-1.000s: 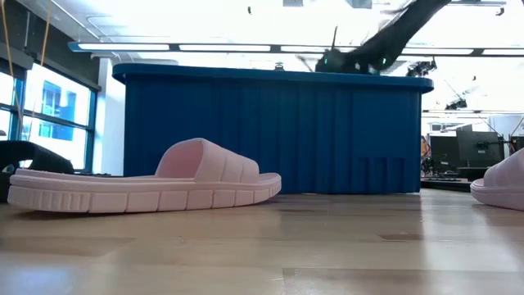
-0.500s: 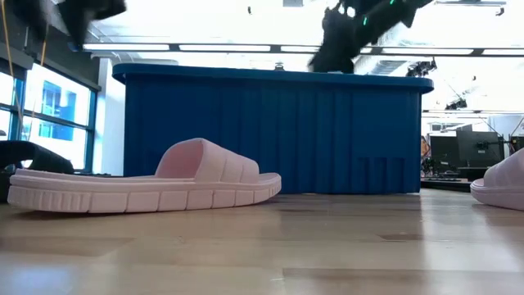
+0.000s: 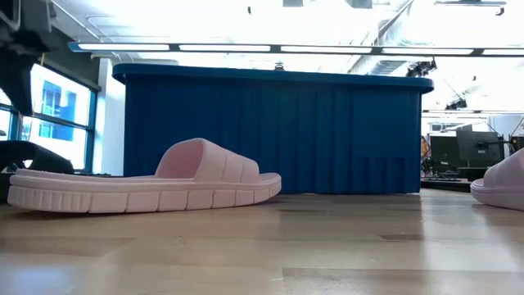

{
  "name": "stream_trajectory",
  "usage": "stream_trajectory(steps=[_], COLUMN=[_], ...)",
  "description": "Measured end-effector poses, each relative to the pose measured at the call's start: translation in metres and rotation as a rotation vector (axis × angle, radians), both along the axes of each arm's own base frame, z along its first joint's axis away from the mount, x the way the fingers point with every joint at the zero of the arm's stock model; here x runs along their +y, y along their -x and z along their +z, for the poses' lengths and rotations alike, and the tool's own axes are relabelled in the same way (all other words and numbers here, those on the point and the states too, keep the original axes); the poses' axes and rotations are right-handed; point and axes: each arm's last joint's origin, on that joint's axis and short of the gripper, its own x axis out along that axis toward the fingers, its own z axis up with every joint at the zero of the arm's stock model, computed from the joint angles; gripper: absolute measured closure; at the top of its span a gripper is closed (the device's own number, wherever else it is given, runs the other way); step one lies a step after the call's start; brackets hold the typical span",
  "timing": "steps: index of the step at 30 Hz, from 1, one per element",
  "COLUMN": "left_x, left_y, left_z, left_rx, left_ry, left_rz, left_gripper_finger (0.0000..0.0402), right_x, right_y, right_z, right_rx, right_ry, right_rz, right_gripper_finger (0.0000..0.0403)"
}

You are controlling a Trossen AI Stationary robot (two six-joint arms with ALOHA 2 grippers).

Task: Pick and place slides into bin
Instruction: Put the black slides into the blue bin

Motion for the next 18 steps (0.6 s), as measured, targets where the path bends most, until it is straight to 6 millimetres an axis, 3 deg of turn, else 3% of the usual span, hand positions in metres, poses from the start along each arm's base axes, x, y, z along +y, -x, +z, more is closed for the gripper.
stream_trajectory(steps=[8, 12, 18], left_x=[-0.011, -0.012, -0.017], left_y=[0.001, -0.001, -0.006], left_z=[-0.013, -0.022, -0.044], left_rx=[-0.082, -0.029, 0.047], left_ry=[0.048, -0.034, -0.138], left_rz=[-0.013, -0.012, 0.061], left_gripper_finger=[0.0208, 0.0208, 0.0208], right_x=[0.030, 0.033, 0.034], right_y=[-0.010, -0.016, -0.017], right_z=[-0.024, -0.034, -0.031], right_rx=[0.088, 0.120, 0.081], right_ry=[0.095, 0.112, 0.098], right_rz=[-0.245, -0.302, -0.300], right_gripper_finger=[0.0269, 0.0269, 0.0269])
